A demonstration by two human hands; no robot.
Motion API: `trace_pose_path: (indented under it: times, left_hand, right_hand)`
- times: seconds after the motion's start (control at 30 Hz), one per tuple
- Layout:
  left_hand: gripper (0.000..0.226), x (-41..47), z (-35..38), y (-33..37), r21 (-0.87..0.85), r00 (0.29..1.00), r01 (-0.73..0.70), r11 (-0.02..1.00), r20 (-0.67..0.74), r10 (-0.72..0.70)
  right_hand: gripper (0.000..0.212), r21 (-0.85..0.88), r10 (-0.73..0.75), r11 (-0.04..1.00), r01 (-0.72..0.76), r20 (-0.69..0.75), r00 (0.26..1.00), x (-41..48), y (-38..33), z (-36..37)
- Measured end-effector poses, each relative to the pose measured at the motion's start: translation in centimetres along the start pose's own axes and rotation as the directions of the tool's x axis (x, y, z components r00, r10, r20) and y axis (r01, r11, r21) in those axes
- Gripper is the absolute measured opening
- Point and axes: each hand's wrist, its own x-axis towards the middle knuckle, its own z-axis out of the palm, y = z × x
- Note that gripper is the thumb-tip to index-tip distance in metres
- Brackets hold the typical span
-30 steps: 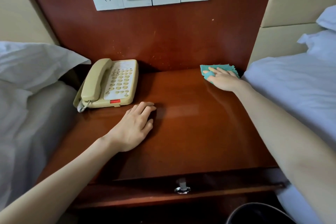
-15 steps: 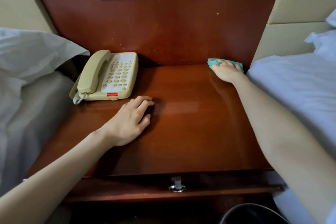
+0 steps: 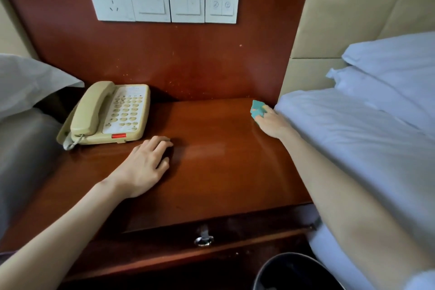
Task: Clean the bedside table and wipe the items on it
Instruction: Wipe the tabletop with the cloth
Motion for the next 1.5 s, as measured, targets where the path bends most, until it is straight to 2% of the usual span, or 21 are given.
trace_pose_path:
  times: [0.17, 0.4, 0.63, 1.07, 1.13, 1.2, 1.3, 1.4, 1.5]
  left_hand:
    - [0.038, 0.0, 0.2, -0.1, 0.008, 1.0, 0.007, 1.0, -0.003, -0.007]
    - [0.039, -0.1, 0.0, 0.4, 0.003, 1.0, 0.023, 1.0, 0.013, -0.024]
    - [0.041, -0.3, -0.2, 0.8, 0.005, 0.999, 0.023, 1.0, 0.022, -0.024]
    - [0.04, 0.0, 0.1, 0.3, 0.033, 0.999, 0.038, 0.999, 0.031, -0.039]
    - [0.04, -0.1, 0.0, 0.4, 0.026, 0.998, 0.044, 0.999, 0.032, -0.045]
    - [0.04, 0.0, 0.0, 0.5, 0.019, 0.998, 0.046, 0.999, 0.037, -0.046]
    - [0.04, 0.0, 0.0, 0.4, 0.015, 0.998, 0.049, 0.999, 0.045, -0.05]
    - [0.039, 0.0, 0.0, 0.3, 0.013, 0.998, 0.047, 0.999, 0.048, -0.048]
    - [0.039, 0.0, 0.0, 0.4, 0.008, 0.998, 0.049, 0.999, 0.049, -0.05]
  right_hand:
    - [0.058, -0.048, -0.017, 0.999, 0.018, 0.012, 1.0, -4.0, 0.7, 0.3]
    - [0.057, -0.179, -0.023, 0.983, 0.026, 0.022, 0.999, -8.5, 1.5, 0.9]
    - [0.054, -0.203, -0.011, 0.979, 0.011, -0.001, 1.0, -13.4, 2.9, 1.3]
    - [0.048, -0.15, 0.06, 0.984, -0.093, -0.215, 0.975, -22.0, 4.6, 3.3]
    - [0.047, -0.074, 0.073, 0.993, -0.094, -0.248, 0.966, -23.1, 4.6, 3.9]
    - [0.045, 0.11, 0.091, 0.992, -0.06, -0.31, 0.946, -24.4, 4.5, 4.7]
    - [0.042, 0.405, 0.118, 0.913, 0.044, -0.366, 0.923, -26.6, 4.1, 6.1]
    - [0.04, 0.684, 0.107, 0.711, 0.163, -0.334, 0.936, -29.1, 3.5, 7.2]
    - [0.033, 0.865, 0.143, 0.485, 0.126, -0.221, 0.965, -31.3, 3.0, 7.8]
